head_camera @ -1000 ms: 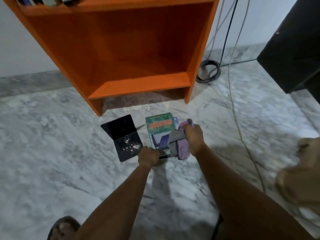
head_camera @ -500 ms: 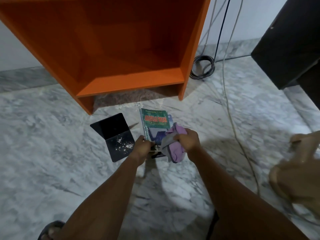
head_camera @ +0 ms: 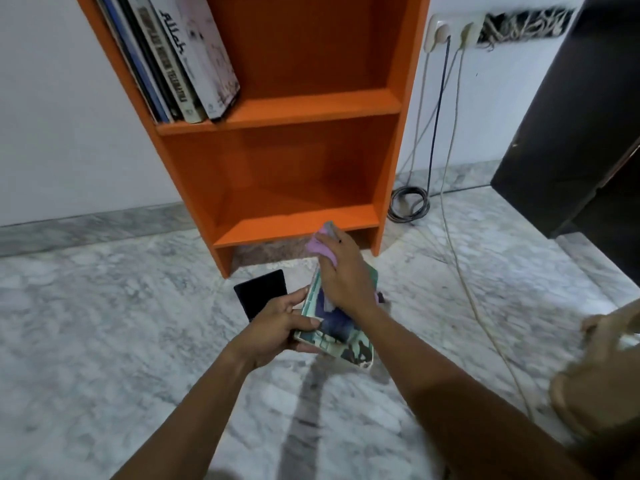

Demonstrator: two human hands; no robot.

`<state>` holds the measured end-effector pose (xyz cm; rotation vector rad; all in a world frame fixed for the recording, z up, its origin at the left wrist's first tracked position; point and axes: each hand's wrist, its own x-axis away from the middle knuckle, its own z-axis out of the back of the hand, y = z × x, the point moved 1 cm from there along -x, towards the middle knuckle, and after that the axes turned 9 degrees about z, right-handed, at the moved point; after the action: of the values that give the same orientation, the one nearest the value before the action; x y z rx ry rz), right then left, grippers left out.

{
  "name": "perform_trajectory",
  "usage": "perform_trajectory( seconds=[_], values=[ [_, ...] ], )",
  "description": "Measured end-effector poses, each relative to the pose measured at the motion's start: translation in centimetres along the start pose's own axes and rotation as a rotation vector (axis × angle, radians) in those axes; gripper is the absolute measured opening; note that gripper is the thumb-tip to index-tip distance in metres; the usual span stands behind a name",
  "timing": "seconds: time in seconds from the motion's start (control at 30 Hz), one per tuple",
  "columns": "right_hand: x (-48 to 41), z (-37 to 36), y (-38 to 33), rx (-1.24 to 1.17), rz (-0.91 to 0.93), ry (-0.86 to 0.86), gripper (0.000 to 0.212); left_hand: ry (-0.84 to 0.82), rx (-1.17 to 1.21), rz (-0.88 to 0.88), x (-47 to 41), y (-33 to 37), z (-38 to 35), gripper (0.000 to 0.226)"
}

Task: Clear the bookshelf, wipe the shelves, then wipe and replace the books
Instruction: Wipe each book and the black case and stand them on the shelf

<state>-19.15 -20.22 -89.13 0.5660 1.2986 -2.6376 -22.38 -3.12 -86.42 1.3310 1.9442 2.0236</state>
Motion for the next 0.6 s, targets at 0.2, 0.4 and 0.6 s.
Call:
perform_trajectory(
  seconds=[0.2,0.4,0.6],
  values=[
    [0.2,4.1,-2.5,-0.067,-0.340,0.222,0.037,-0.070,-0.018,-0.074,3.9,0.3,-0.9,0.064],
    [1.9,1.0,-5.7,-0.189,-0.014,0.166,0.038,0.034,0.032,-0.134,5.0,1.7,-1.1,0.049],
    [4.6,-0.8,-9.5,-0.172,0.175,-0.109,0.040,0.252,0.019,-0.184,5.2,2.3,-0.3,0.016]
  ],
)
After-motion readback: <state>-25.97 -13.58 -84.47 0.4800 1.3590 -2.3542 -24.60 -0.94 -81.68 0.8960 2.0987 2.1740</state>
